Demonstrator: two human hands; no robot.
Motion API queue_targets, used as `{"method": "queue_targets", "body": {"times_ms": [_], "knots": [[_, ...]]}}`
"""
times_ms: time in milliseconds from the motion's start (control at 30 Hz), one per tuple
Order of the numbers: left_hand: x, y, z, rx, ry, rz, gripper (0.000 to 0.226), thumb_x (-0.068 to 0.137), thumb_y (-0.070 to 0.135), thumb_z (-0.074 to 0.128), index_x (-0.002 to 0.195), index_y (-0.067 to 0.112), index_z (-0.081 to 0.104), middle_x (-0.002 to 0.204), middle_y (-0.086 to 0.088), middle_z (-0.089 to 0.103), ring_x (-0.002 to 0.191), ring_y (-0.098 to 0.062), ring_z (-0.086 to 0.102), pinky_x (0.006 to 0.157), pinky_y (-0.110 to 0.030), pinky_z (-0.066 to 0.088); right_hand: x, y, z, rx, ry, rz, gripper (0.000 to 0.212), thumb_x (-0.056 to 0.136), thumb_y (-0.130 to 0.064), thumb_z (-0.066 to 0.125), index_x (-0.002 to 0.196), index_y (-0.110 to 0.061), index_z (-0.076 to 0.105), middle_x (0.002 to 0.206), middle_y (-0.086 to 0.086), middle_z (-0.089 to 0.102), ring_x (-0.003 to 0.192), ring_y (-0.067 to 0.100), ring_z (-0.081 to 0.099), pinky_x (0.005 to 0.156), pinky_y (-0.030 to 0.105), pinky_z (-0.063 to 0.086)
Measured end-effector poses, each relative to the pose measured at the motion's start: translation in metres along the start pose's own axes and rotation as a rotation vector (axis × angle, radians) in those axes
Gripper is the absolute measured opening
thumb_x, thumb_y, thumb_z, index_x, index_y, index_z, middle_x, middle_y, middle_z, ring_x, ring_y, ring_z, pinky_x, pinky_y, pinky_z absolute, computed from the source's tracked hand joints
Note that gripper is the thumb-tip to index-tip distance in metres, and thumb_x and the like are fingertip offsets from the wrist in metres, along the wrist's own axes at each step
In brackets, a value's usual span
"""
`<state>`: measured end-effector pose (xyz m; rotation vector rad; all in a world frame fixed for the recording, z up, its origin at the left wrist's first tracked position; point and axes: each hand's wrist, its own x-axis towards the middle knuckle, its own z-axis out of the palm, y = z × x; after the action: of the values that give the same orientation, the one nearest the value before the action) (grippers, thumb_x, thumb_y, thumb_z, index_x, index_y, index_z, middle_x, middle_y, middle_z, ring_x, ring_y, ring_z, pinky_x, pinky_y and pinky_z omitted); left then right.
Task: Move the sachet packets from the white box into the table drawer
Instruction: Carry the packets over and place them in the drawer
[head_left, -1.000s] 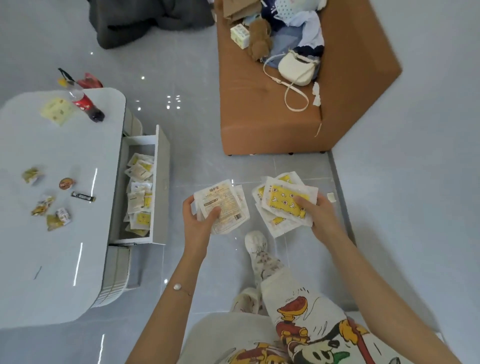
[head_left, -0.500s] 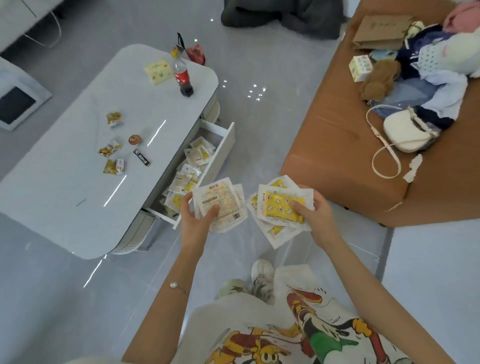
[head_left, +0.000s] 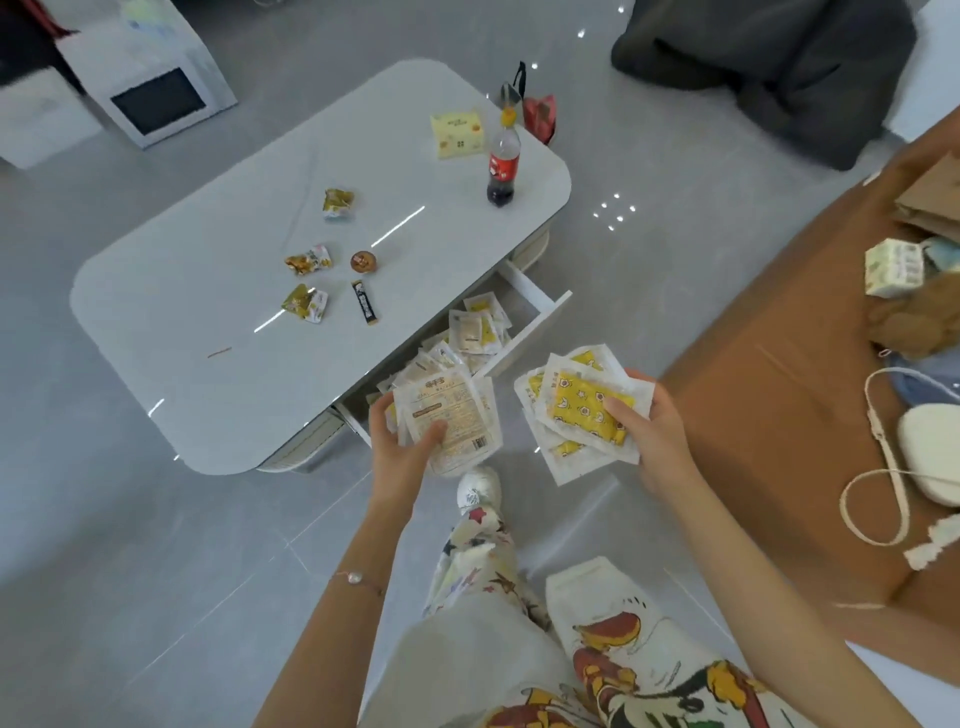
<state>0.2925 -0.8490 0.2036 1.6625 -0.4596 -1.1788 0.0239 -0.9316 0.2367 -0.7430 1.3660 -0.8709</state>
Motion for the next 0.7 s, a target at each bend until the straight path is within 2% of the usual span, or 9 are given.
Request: {"method": "queue_targets", "body": {"times_ms": [67,133,233,400,467,567,633,700], "knots": [[0.023,0.007,0.002,-0.032,0.028,-0.013,0.06,0.084,0.008,0.072,0.131,0.025,0.039,0.118,0.005,0.061,0.091,0.001,0.067,0.068,-0.02,0.057,0.026,-0.013,0.011,-0.017,-0.026,0.015,0.033,0.083,-0.006,0.07,0.095,-0.037,0.066,0.092,-0.008,0.074,0.086,0.013,0.071,0.062,0.028,0.058],[0.043,0.015,0.003,-0.062,0.063,-0.034,0.058,0.084,0.009,0.072,0.129,0.026,0.04,0.116,0.008,0.061,0.094,-0.003,0.068,0.073,-0.026,0.06,0.048,-0.025,0.019,-0.042,-0.046,0.025,0.033,0.082,-0.008,0.072,0.093,-0.038,0.067,0.094,-0.007,0.074,0.088,0.015,0.071,0.064,0.03,0.058],[0.069,0.028,0.007,-0.071,0.102,-0.041,0.057,0.083,0.009,0.073,0.126,0.027,0.041,0.112,0.013,0.061,0.098,-0.008,0.067,0.081,-0.037,0.06,0.08,-0.042,0.031,-0.043,-0.058,0.047,0.034,0.078,-0.012,0.074,0.102,-0.032,0.064,0.1,-0.002,0.073,0.094,0.02,0.07,0.07,0.036,0.059],[0.106,0.039,0.008,-0.11,0.163,-0.067,0.053,0.082,0.011,0.074,0.111,0.044,0.044,0.125,-0.005,0.057,0.109,-0.022,0.063,0.085,-0.043,0.058,0.137,-0.063,0.059,-0.089,-0.109,0.082,0.037,0.082,-0.007,0.071,0.108,-0.03,0.059,0.105,-0.001,0.07,0.097,0.02,0.069,0.069,0.033,0.06],[0.123,0.036,0.008,-0.123,0.202,-0.078,0.053,0.082,0.011,0.074,0.109,0.047,0.044,0.126,-0.006,0.056,0.109,-0.024,0.063,0.085,-0.042,0.058,0.162,-0.065,0.073,-0.115,-0.135,0.103,0.038,0.083,-0.004,0.069,0.107,-0.032,0.058,0.105,-0.002,0.07,0.097,0.019,0.069,0.07,0.032,0.06],[0.146,0.025,0.009,-0.145,0.246,-0.102,0.052,0.083,0.012,0.074,0.109,0.047,0.045,0.121,-0.002,0.059,0.105,-0.02,0.065,0.076,-0.032,0.06,0.202,-0.061,0.093,-0.139,-0.177,0.153,0.039,0.083,-0.003,0.069,0.108,-0.032,0.058,0.105,-0.002,0.07,0.095,0.018,0.069,0.067,0.031,0.06],[0.162,0.012,0.011,-0.158,0.288,-0.134,0.051,0.083,0.012,0.074,0.108,0.047,0.046,0.117,0.001,0.062,0.102,-0.019,0.067,0.072,-0.029,0.059,0.231,-0.053,0.102,-0.168,-0.205,0.185,0.04,0.083,-0.005,0.069,0.112,-0.028,0.056,0.11,0.001,0.068,0.098,0.02,0.068,0.072,0.034,0.061],[0.178,-0.008,0.013,-0.174,0.334,-0.174,0.049,0.084,0.012,0.072,0.113,0.041,0.046,0.117,-0.002,0.063,0.102,-0.02,0.067,0.071,-0.028,0.058,0.263,-0.04,0.109,-0.191,-0.242,0.226,0.04,0.082,-0.005,0.068,0.113,-0.028,0.055,0.106,0.0,0.07,0.097,0.019,0.069,0.073,0.035,0.06]]}}
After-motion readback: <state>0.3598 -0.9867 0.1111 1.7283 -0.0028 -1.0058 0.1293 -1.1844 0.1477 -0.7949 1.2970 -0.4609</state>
